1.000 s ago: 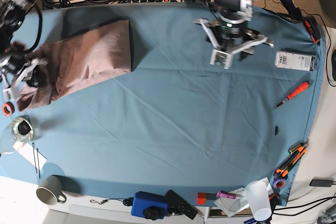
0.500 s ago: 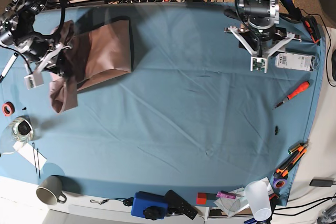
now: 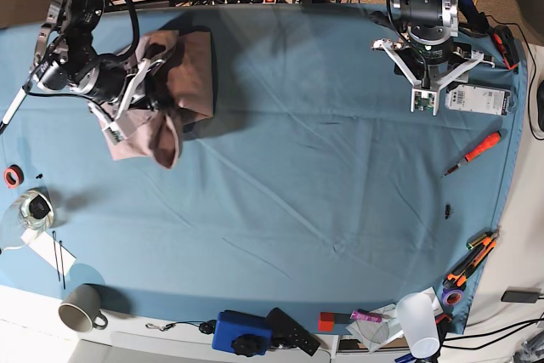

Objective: Fold the T-shirt properly
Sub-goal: 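Grasp the folded bundle edge with the right gripper and fold it over, then press the fold flat with the right gripper and release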

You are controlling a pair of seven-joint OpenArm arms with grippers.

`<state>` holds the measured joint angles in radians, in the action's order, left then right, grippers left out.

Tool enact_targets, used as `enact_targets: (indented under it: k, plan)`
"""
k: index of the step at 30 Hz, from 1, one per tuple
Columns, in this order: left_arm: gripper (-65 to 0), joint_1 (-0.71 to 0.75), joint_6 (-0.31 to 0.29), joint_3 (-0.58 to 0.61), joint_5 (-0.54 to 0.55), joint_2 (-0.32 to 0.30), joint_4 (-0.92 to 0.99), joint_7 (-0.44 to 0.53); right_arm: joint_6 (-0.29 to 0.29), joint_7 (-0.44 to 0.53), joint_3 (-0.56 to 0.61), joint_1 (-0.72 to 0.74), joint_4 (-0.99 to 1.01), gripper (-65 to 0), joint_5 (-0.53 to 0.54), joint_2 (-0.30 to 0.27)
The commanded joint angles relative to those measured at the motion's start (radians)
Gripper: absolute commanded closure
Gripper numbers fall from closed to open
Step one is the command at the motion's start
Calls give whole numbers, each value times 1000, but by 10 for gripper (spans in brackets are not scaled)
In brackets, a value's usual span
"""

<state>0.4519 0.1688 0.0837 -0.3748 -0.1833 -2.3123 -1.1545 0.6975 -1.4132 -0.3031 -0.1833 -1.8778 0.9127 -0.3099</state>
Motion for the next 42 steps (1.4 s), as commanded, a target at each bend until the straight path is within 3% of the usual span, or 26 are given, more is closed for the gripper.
enact_targets:
  k: [1,3,8,14,19,25,30,33,35,39,42]
  plan:
    - [-255,0,8,-2,-14,-2,-18,11,1,17,4,6,-16,-121,22,-12]
    - [-255,0,8,-2,-14,-2,-18,11,1,17,9,6,-16,-182,42,-12]
    - [-256,0,8,-2,-13,-2,-18,11,1,17,-25,6,-41,-183,204,-20]
    - [-256,0,8,-2,-14,-2,-18,11,1,17,-190,6,-116,-183,336,-19]
    - [-255,0,9,-2,-13,-2,-18,18,1,17,-305,-26,-63,-182,260,-19]
    - [-255,0,8,-2,-6,6,-18,21,1,17,-288,-37,155,-181,255,-19]
    - [-255,0,8,-2,-6,6,-18,21,1,17,-265,-26,343,-180,161,-19]
    - [-256,0,8,-2,-6,6,-18,21,1,17,-259,-24,424,-180,161,-20]
    - [-255,0,8,-2,-6,6,-18,22,1,17,-262,-24,422,-180,241,-26]
    - [-256,0,8,-2,-61,5,-18,22,1,17,-269,-23,349,-180,536,-78]
    - [-256,0,9,-2,-111,3,-18,23,1,17,-291,16,269,-180,541,-87]
